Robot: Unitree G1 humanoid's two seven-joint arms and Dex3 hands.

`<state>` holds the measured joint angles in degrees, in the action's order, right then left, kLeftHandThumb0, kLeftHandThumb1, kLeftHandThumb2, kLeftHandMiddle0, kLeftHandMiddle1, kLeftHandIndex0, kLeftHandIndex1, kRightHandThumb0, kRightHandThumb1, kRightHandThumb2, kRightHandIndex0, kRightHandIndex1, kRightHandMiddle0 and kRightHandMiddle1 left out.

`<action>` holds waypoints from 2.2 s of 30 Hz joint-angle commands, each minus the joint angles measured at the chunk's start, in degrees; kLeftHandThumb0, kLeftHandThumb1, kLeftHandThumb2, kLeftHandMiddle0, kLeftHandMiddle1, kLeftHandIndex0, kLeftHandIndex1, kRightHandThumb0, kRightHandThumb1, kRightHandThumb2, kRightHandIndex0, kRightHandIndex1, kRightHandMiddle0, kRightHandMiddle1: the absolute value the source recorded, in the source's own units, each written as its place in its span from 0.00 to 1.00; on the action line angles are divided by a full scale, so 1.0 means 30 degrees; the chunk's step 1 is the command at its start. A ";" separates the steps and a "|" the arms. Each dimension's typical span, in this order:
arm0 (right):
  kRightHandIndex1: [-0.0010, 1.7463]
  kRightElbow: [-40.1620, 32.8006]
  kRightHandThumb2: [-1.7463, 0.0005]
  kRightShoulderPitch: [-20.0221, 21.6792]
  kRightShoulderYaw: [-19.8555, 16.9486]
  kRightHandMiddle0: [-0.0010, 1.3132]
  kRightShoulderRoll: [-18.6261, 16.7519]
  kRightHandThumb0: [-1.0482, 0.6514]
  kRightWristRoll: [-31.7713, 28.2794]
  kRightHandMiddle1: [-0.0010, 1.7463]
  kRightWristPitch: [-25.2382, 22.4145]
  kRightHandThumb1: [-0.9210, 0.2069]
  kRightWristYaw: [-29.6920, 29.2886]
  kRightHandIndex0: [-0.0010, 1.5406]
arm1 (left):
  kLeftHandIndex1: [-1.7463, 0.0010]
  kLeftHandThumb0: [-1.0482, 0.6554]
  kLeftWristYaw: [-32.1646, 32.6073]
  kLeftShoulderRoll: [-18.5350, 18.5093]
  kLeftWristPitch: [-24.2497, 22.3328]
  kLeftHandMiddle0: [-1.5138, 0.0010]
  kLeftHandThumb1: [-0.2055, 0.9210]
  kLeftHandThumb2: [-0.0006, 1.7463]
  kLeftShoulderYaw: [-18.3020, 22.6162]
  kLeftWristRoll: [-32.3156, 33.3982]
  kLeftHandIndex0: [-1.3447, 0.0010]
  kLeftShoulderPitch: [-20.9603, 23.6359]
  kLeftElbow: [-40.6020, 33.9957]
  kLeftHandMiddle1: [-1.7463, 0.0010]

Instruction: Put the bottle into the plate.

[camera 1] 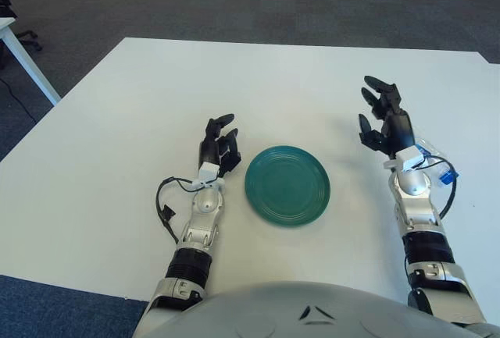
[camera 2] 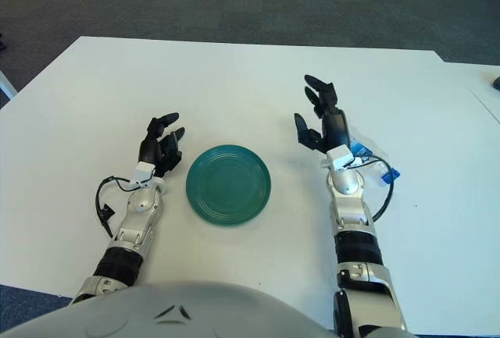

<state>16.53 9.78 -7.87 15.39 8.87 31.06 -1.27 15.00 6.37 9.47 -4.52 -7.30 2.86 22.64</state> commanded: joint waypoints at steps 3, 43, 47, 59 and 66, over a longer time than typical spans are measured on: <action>0.00 0.0279 0.69 0.0565 0.0051 0.06 0.1532 0.13 0.2325 0.38 -0.0269 0.00 -0.0965 0.22 | 0.53 0.22 -0.0047 0.0496 -0.0393 0.43 1.00 0.44 -0.0176 0.0014 0.76 -0.0360 0.1287 0.96; 0.00 0.3390 0.68 0.4170 0.5676 0.00 0.8980 0.00 1.4227 0.00 -0.8711 0.00 -0.4363 0.00 | 0.54 0.15 -0.0808 -0.0397 0.1581 0.51 1.00 0.47 0.0655 0.0315 0.82 -0.0020 0.3679 1.00; 0.00 0.2946 0.68 0.3953 0.5614 0.00 0.8973 0.00 1.3941 0.00 -0.9083 0.00 -0.3701 0.00 | 0.54 0.14 -0.0712 -0.0435 0.1752 0.53 1.00 0.48 0.0670 0.0117 0.83 -0.0069 0.3589 1.00; 0.00 0.2362 0.67 0.3180 0.5496 0.00 0.9308 0.00 1.3418 0.00 -0.9805 0.00 -0.2886 0.00 | 0.54 0.12 -0.0607 -0.0704 0.1626 0.55 1.00 0.50 0.0798 -0.0130 0.83 -0.0040 0.3812 1.00; 0.00 0.1996 0.66 0.2846 0.5377 0.00 0.9608 0.00 1.3263 0.00 -0.9883 0.00 -0.2493 0.00 | 0.54 0.12 -0.0861 -0.0666 0.1540 0.54 1.00 0.49 0.0902 0.0179 0.83 -0.0021 0.3763 1.00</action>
<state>23.72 18.81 8.76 42.90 49.78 1.80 -9.44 12.84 5.19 16.59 -2.54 -7.16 6.06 30.71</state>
